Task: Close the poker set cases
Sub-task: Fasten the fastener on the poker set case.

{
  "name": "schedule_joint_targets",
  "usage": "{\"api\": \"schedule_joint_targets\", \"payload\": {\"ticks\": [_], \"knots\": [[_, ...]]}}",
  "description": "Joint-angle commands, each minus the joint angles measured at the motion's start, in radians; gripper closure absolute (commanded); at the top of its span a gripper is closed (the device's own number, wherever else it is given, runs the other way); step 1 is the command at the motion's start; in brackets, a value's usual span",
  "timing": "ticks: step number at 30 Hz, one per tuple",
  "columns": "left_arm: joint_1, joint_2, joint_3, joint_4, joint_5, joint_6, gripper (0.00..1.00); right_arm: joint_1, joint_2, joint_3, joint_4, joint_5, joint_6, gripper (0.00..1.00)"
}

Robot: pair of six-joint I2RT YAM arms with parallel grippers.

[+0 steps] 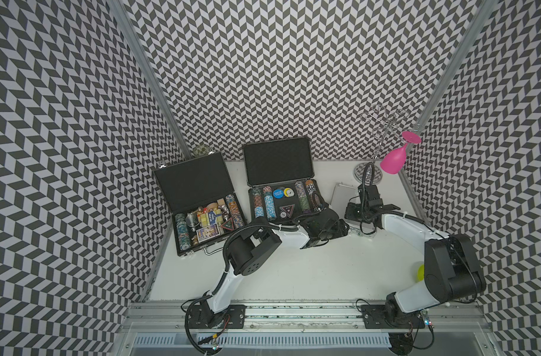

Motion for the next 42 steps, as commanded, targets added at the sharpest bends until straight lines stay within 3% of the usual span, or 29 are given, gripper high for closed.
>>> {"api": "schedule_joint_targets", "payload": {"ticks": [1,9,17,26,32,42], "knots": [[0.012,-0.009,-0.034,-0.143,0.000,-0.055,0.32,0.015,0.064,-0.069,-0.260,-0.029,0.006,1.00],[0.035,-0.014,-0.053,-0.165,0.053,-0.190,0.37,0.015,0.056,-0.077,-0.257,-0.032,0.014,1.00],[0.032,-0.070,-0.122,-0.015,0.053,-0.272,0.30,0.016,0.055,-0.074,-0.254,-0.033,0.016,1.00],[0.031,-0.047,-0.089,0.041,0.053,-0.317,0.25,0.016,0.056,-0.081,-0.245,-0.039,0.016,1.00],[0.031,-0.006,-0.050,0.004,0.076,-0.388,0.25,0.015,0.055,-0.081,-0.245,-0.041,0.016,1.00],[0.026,0.018,0.058,-0.240,0.072,-0.483,0.25,0.015,0.059,-0.080,-0.239,-0.050,0.018,1.00]]}}
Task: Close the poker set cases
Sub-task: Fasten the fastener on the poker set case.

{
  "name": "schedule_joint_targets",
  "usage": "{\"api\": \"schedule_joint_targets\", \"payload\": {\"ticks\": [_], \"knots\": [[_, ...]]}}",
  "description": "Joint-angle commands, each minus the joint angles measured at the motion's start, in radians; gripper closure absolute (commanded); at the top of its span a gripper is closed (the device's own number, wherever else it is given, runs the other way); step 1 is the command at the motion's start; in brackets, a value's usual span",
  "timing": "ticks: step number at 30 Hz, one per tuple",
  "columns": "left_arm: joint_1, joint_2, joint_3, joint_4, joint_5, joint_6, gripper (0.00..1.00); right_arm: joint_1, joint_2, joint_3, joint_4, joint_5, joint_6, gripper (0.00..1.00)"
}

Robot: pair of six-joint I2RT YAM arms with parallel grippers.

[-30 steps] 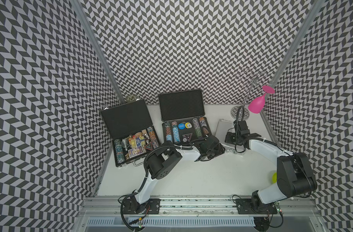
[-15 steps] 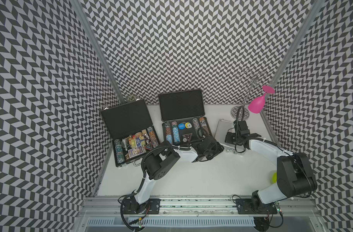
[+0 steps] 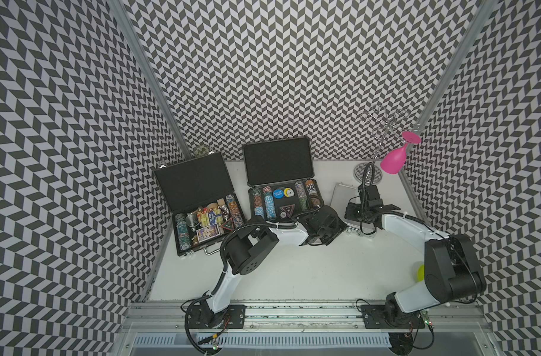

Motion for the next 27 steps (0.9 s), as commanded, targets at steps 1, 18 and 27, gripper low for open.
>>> {"api": "schedule_joint_targets", "payload": {"ticks": [1,18,27], "knots": [[0.002,0.032,0.021,-0.133,-0.008,-0.098,0.25,0.014,0.061,-0.075,-0.244,-0.047,0.014,1.00],[0.023,0.026,-0.026,-0.226,0.102,-0.246,0.24,0.015,0.051,-0.054,-0.235,-0.088,0.028,1.00],[0.001,0.014,-0.058,-0.259,0.068,-0.250,0.26,0.016,0.049,-0.046,-0.234,-0.089,0.022,1.00]]}}
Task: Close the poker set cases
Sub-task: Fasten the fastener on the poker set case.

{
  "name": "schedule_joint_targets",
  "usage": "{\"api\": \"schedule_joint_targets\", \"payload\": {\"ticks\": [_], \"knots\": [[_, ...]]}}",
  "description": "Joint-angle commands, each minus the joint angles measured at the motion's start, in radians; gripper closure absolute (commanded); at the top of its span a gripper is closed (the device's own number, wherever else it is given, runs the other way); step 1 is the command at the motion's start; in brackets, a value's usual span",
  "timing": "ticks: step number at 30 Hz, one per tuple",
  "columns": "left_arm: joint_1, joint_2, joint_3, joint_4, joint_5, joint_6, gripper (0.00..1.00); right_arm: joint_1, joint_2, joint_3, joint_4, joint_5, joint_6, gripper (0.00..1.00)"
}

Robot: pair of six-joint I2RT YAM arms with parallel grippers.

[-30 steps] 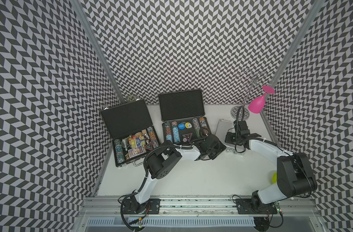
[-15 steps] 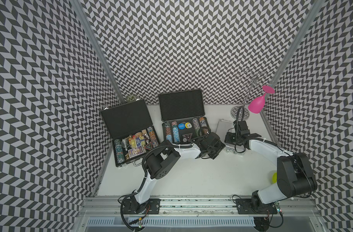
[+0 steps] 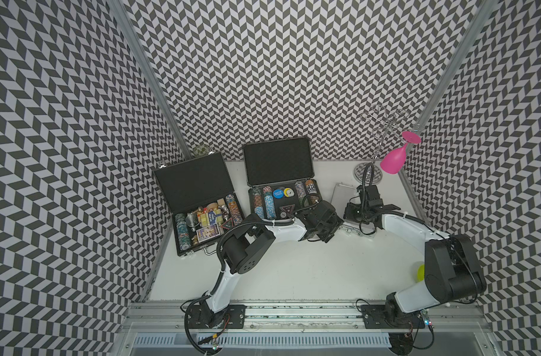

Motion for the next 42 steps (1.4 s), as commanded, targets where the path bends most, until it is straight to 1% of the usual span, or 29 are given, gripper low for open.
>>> {"api": "schedule_joint_targets", "payload": {"ticks": [1,6,10,17,21,25,29,30,35,38,42], "knots": [[-0.023,0.031,-0.077,-0.180,0.037,-0.109,0.27,0.015,0.053,-0.050,-0.217,-0.026,0.002,1.00],[-0.051,0.021,-0.084,-0.180,0.003,-0.125,0.29,0.016,0.057,-0.048,-0.213,-0.026,0.003,1.00],[-0.067,0.026,-0.095,-0.182,0.003,-0.159,0.27,0.012,0.051,-0.050,-0.214,-0.016,0.006,1.00],[-0.090,-0.001,-0.170,-0.121,-0.030,-0.228,0.27,0.008,0.043,-0.054,-0.206,-0.020,0.005,1.00],[-0.093,0.006,-0.168,-0.116,-0.037,-0.238,0.27,0.008,0.041,-0.056,-0.201,-0.026,0.002,1.00],[-0.096,0.001,-0.182,-0.061,-0.052,-0.259,0.26,0.007,0.036,-0.060,-0.199,-0.025,-0.002,1.00],[-0.099,-0.029,-0.241,0.081,-0.108,-0.323,0.25,0.001,0.038,-0.063,-0.194,-0.022,-0.003,1.00],[-0.097,-0.022,-0.239,0.100,-0.105,-0.327,0.25,0.000,0.038,-0.064,-0.195,-0.022,-0.003,1.00],[-0.103,0.030,-0.150,0.072,-0.103,-0.323,0.23,-0.005,0.026,-0.077,-0.195,-0.016,-0.009,1.00],[-0.103,0.034,-0.165,0.107,-0.115,-0.352,0.21,-0.024,0.015,-0.086,-0.200,-0.010,-0.018,1.00],[-0.103,0.029,-0.176,0.146,-0.152,-0.343,0.19,-0.029,0.014,-0.087,-0.195,-0.012,-0.020,1.00]]}}
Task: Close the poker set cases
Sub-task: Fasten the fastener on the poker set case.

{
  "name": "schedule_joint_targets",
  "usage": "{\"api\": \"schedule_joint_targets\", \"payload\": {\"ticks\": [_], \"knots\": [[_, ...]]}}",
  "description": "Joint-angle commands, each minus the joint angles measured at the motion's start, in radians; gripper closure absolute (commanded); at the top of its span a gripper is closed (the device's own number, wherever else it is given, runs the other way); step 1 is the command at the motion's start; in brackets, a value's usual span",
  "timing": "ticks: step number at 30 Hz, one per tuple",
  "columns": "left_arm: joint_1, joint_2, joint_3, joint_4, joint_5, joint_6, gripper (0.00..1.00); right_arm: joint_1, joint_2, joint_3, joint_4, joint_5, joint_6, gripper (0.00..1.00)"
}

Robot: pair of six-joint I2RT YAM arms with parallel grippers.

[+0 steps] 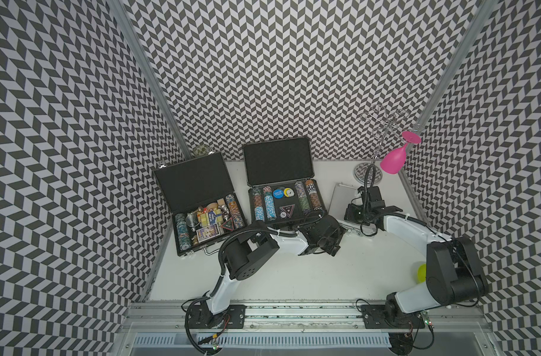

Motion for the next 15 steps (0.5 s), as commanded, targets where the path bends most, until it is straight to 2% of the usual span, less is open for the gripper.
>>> {"api": "schedule_joint_targets", "payload": {"ticks": [1,10,15], "knots": [[-0.006,0.053,-0.037,-0.041,-0.062,-0.024,0.18,-0.008,0.039,-0.060,-0.200,0.014,-0.012,1.00],[-0.003,0.101,-0.059,0.090,-0.029,-0.051,0.17,-0.009,0.034,-0.047,-0.213,0.050,-0.019,1.00],[0.004,0.113,-0.007,-0.026,0.013,-0.043,0.16,-0.009,0.031,-0.050,-0.209,0.054,-0.018,1.00]]}}
